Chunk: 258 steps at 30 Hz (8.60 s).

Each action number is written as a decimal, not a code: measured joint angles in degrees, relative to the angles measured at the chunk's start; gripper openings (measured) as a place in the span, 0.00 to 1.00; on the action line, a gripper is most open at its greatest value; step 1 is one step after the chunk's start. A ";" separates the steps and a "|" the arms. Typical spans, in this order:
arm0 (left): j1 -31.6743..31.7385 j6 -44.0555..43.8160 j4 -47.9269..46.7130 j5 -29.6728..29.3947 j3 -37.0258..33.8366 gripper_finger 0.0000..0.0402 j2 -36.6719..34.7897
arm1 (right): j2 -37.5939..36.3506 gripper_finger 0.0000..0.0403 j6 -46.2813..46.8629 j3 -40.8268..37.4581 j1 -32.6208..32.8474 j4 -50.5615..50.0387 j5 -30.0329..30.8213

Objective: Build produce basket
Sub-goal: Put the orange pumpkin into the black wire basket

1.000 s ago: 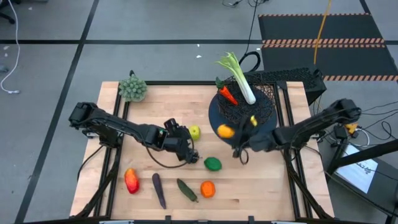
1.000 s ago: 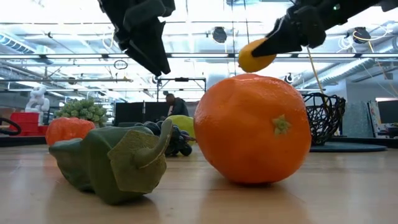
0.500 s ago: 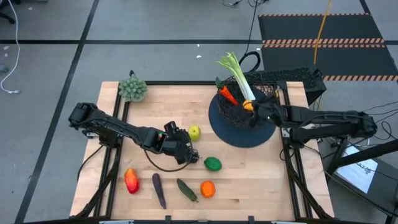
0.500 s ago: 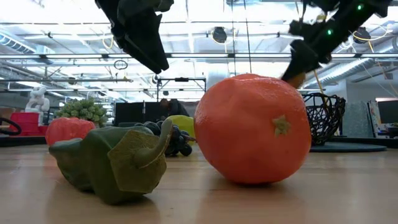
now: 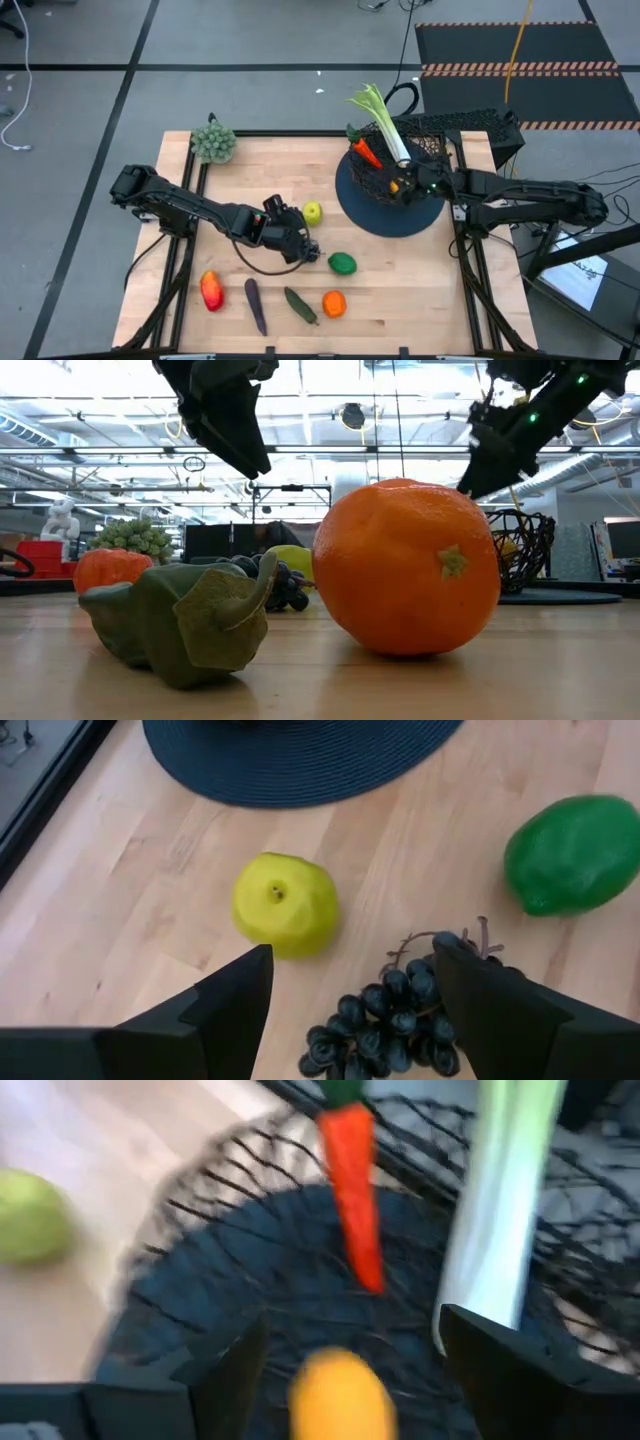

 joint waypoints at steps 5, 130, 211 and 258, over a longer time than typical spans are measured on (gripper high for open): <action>-0.64 -3.57 -10.24 -0.08 0.00 0.68 -0.08 | -4.85 0.75 -2.07 0.23 6.05 7.82 -0.15; 3.36 34.50 22.39 -2.27 3.42 0.75 3.29 | 26.87 0.97 -23.74 0.27 31.97 64.52 7.66; 1.62 19.03 13.59 -1.95 2.23 0.82 -0.72 | 27.95 0.79 -0.37 0.29 34.44 28.51 5.03; 7.70 28.81 37.71 0.15 2.02 0.71 12.12 | 27.97 0.79 9.63 -23.49 35.69 52.19 21.36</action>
